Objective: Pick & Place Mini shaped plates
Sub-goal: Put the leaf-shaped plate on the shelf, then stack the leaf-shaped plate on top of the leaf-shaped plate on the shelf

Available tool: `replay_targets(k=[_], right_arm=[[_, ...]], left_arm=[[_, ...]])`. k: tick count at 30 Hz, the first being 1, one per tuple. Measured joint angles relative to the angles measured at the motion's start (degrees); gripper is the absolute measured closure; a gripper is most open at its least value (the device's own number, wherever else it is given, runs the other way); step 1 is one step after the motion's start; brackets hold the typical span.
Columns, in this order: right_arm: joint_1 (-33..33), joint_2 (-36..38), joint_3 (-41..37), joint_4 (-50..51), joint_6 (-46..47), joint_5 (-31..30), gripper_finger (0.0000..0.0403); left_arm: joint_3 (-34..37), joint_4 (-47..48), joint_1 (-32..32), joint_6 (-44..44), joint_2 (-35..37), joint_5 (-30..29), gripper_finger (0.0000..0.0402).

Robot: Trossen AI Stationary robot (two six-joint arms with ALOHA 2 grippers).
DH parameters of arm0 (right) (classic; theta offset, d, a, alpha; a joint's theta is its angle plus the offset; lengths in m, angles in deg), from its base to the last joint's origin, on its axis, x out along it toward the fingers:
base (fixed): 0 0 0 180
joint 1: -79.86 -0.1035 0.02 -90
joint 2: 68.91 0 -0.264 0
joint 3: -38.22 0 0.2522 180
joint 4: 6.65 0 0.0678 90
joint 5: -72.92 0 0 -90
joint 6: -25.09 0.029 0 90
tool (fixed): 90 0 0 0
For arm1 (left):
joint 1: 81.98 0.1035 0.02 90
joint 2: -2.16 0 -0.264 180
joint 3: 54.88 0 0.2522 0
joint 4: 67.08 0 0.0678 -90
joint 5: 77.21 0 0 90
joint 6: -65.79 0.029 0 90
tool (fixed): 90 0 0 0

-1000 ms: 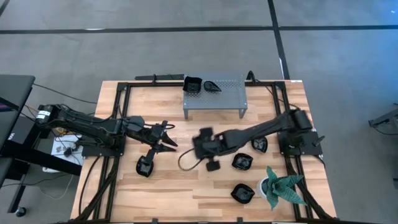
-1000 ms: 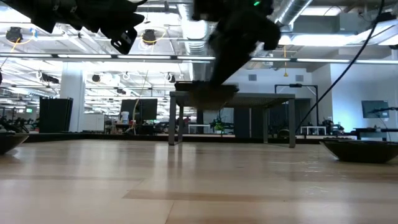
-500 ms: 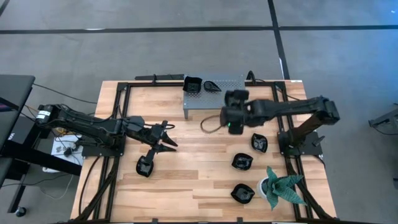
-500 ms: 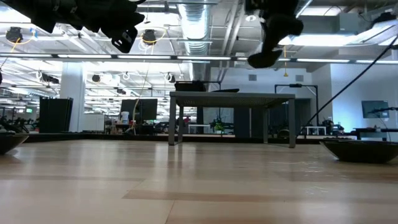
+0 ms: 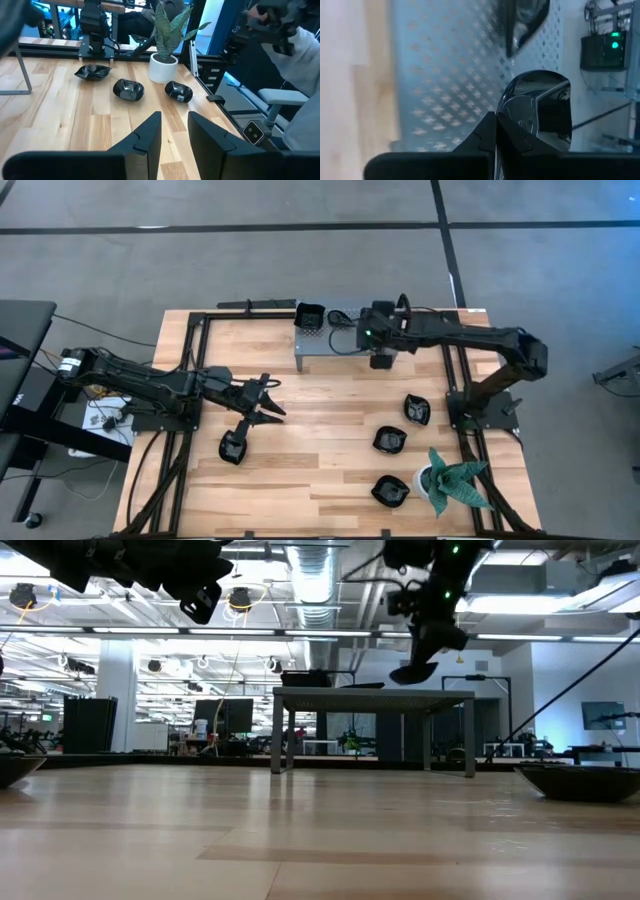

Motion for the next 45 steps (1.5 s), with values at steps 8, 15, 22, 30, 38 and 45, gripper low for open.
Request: replay_targets(k=[8,15,22,30,38,45], right_arm=[[4.59,-1.38,0.01,-0.52,-0.33,3.82,0.0399],[4.93,-1.38,0.02,-0.22,-0.30,7.53,0.0398],[4.95,-1.38,0.02,-0.08,1.06,7.38,0.0361],[1.62,-1.38,0.02,0.20,5.72,2.80,0.0310],[-9.64,-1.35,5.11,10.27,15.98,-1.74,0.0292],[-19.85,-1.35,8.61,15.02,48.22,20.73,0.0290]], left_arm=[[0.00,-0.02,0.00,-0.06,0.00,-0.02,0.0304],[0.00,-0.02,0.00,-0.23,0.02,0.00,0.0304],[0.00,-0.58,0.00,-0.26,0.00,-0.02,0.0304],[0.00,-0.85,0.00,-0.30,0.01,-0.01,0.0304],[0.00,-2.60,-0.01,-0.32,0.00,-0.02,0.0304],[0.00,-3.14,0.00,-0.32,0.02,-0.02,0.0304]])
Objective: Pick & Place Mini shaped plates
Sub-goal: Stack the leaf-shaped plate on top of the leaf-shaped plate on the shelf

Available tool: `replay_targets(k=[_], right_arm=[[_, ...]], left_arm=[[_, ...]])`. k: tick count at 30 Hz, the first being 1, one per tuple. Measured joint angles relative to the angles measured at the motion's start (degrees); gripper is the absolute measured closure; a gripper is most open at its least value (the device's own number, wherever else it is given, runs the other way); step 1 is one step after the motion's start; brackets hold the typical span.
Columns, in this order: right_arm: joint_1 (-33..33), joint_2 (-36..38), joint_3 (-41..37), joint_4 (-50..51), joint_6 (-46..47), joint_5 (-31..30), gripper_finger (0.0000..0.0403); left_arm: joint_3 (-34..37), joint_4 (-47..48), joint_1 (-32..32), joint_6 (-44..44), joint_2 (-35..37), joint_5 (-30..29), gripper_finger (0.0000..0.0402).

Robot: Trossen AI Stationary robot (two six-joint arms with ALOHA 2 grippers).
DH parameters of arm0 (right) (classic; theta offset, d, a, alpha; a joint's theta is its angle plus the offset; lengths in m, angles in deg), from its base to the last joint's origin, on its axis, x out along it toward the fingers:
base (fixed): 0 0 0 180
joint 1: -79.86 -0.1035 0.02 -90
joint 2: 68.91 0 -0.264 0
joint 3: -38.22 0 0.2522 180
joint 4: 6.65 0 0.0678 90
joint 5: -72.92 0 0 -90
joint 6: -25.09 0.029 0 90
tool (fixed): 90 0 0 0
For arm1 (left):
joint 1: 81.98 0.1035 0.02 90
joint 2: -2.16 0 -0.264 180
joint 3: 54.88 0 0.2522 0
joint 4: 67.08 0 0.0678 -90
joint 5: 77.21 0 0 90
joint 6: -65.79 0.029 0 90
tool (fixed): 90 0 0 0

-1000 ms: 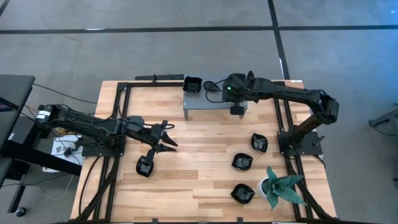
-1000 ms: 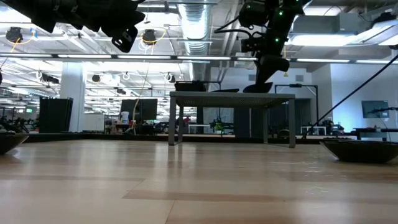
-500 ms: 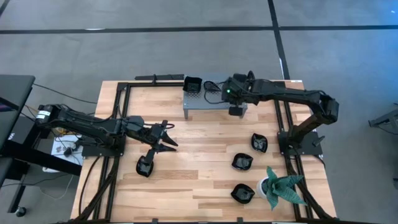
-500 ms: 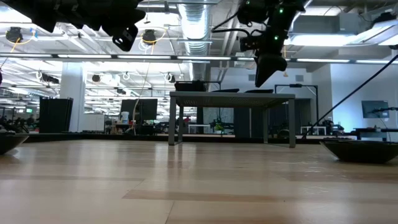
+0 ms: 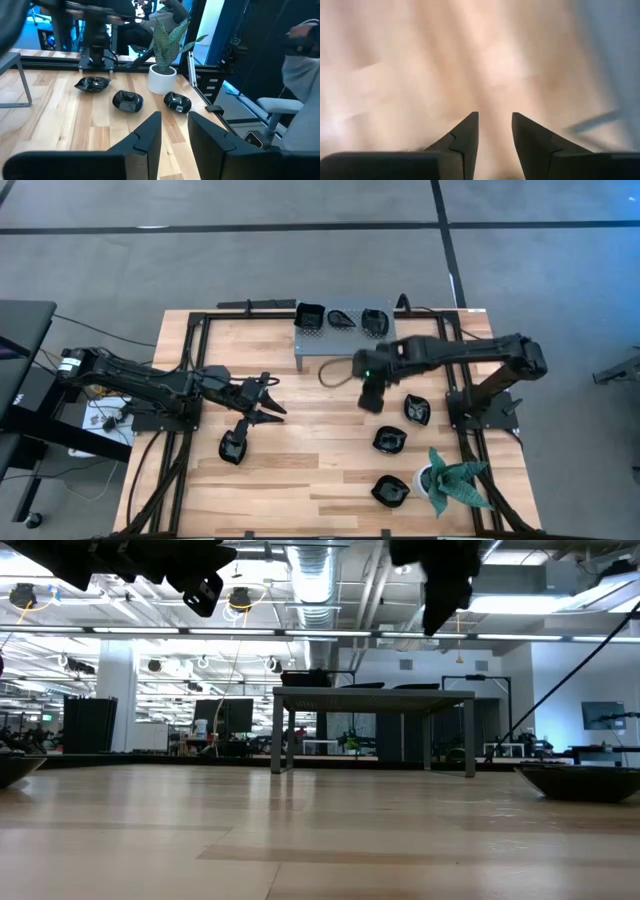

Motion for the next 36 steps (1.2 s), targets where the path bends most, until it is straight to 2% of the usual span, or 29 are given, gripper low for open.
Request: replay_targets(k=[2,5,8,11,15,24,36], right_arm=[[-3.98,-0.38,-0.82,-0.55,1.76,2.56,0.0290],[-10.25,-1.13,-3.86,-0.79,3.06,3.27,0.0290],[-15.50,-2.48,-6.96,-3.54,10.21,3.41,0.0290],[-19.83,-5.84,-8.72,-2.27,16.48,5.23,0.0290],[-24.02,-11.21,-8.86,-2.01,17.93,6.15,0.0290],[-24.16,-20.96,-8.86,-0.63,17.96,8.84,0.0290],[-22.52,-23.81,-8.88,-0.70,15.99,9.28,0.0292]], left_arm=[[0.00,-0.01,0.00,0.01,-0.02,0.01,0.0304],[0.00,-0.01,0.00,0.02,0.00,0.02,0.0304],[0.00,0.04,0.00,0.02,0.00,0.00,0.0304],[0.00,0.09,0.00,0.02,-0.02,0.01,0.0304],[0.00,-0.10,0.00,0.02,0.00,0.00,0.0304],[0.00,-1.02,0.00,-1.64,0.00,0.01,0.0304],[0.00,-1.69,-0.02,-1.66,0.00,0.02,0.0304]])
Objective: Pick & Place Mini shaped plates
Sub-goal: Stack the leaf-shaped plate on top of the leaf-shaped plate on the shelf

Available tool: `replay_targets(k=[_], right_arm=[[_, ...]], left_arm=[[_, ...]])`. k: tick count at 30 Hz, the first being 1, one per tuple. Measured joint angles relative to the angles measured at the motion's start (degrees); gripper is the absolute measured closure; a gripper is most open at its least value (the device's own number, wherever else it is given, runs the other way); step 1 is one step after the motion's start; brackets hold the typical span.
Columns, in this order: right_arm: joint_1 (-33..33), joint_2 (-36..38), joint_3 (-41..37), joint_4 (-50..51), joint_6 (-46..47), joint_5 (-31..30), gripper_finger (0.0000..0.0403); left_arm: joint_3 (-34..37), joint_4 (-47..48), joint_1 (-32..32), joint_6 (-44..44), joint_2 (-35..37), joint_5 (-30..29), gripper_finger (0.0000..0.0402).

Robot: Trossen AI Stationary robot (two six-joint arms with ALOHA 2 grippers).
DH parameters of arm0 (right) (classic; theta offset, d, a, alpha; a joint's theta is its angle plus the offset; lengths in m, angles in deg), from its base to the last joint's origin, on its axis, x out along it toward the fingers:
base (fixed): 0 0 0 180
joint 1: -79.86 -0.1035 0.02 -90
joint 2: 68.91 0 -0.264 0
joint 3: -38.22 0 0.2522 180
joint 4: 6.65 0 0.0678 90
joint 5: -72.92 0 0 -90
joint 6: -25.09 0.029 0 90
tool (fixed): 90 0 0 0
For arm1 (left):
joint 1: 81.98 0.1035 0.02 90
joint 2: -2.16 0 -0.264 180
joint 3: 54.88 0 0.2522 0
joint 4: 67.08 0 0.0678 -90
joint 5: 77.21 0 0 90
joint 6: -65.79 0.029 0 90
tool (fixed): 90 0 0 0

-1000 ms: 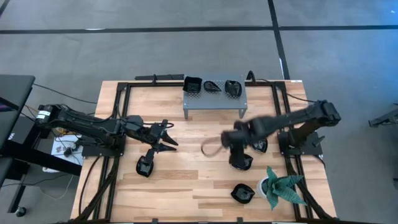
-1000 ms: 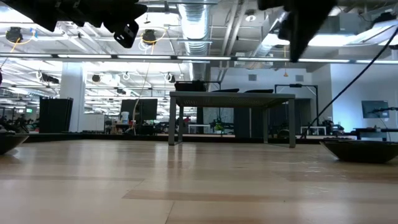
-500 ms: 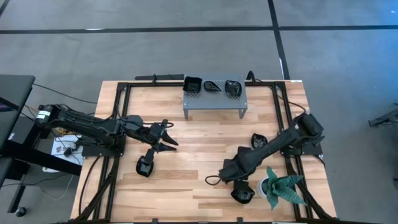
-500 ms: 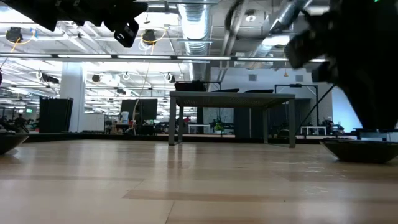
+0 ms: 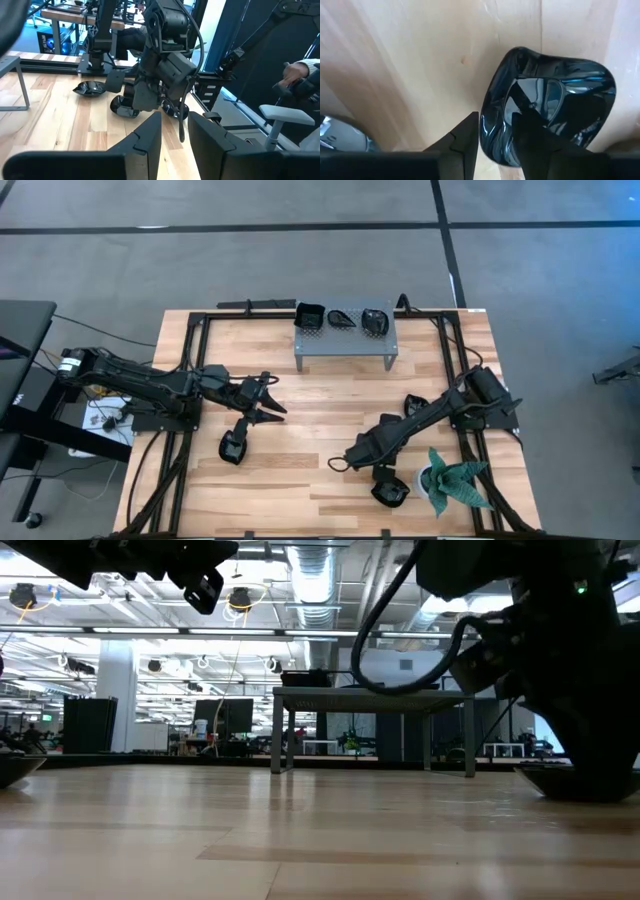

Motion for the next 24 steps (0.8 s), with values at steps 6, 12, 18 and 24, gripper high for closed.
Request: replay_targets(k=[6,12,18,24], right_arm=[[0.02,-0.37,0.00,-0.89,-1.18,2.15,0.0367],[0.31,-0.47,2.87,-0.27,-3.67,2.52,0.0389],[3.50,-0.48,11.68,5.27,-5.73,-6.42,0.0396],[9.65,2.84,19.51,8.44,-7.27,-9.24,0.0400]], left_arm=[[0.00,-0.16,0.00,0.00,-0.01,-0.02,0.0304],[0.00,-0.34,0.01,0.25,0.00,-0.02,0.0304],[0.00,-0.39,0.02,0.39,0.00,0.00,0.0304],[0.00,-0.63,0.02,0.42,-0.02,0.00,0.0304]])
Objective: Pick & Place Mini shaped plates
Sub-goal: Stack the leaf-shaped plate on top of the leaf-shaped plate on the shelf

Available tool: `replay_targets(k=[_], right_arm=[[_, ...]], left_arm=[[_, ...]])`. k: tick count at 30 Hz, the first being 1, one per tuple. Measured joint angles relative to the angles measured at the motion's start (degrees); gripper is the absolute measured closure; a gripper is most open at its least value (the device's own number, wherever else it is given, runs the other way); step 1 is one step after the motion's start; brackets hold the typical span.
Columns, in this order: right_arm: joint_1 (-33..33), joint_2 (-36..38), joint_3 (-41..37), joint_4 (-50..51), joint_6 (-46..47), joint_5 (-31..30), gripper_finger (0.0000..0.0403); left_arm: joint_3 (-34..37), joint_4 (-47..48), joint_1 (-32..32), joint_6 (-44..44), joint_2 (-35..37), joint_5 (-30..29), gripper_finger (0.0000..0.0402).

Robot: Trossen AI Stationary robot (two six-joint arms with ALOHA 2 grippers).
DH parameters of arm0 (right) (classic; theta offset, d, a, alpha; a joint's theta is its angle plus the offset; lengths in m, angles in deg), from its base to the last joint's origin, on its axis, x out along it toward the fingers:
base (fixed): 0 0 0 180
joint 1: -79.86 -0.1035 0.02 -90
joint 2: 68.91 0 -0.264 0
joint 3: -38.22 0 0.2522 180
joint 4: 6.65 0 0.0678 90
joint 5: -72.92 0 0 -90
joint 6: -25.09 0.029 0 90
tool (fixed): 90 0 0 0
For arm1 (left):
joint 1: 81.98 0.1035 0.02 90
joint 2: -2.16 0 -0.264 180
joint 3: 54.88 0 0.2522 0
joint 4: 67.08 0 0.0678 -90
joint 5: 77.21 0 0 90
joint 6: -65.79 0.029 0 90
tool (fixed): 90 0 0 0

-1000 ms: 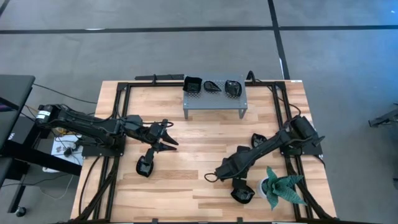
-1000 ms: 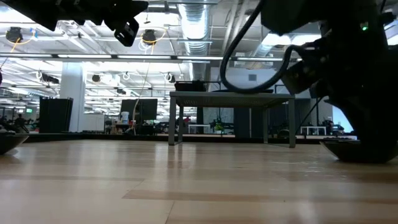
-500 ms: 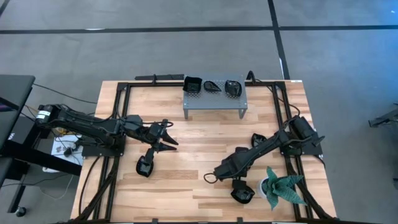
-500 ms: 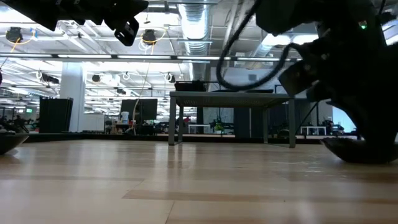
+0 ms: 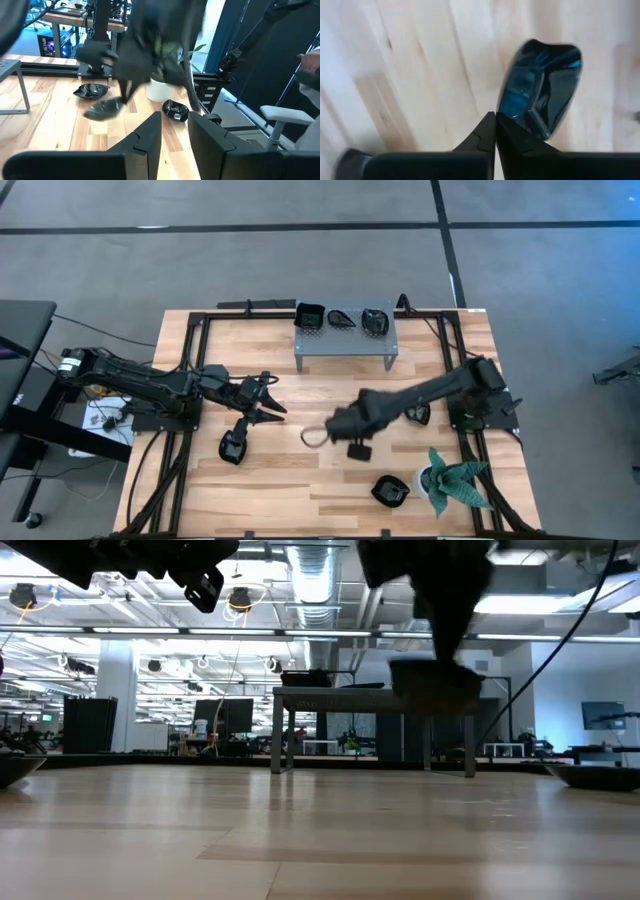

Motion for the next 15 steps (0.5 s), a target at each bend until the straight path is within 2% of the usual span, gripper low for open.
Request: replay_targets(k=[6,11,15], right_arm=[[7.83,6.97,2.76,-0.15,0.01,-0.48,0.0398],[15.27,11.87,2.76,0.33,0.03,-5.96,0.0396],[21.87,14.77,2.76,0.39,1.98,-6.18,0.0401]], left_arm=[[0.00,0.02,-0.01,0.00,0.02,-0.02,0.0304],[0.00,-0.09,0.00,0.00,0.02,-0.02,0.0304],[0.00,-0.10,0.00,0.00,0.01,0.00,0.0304]])
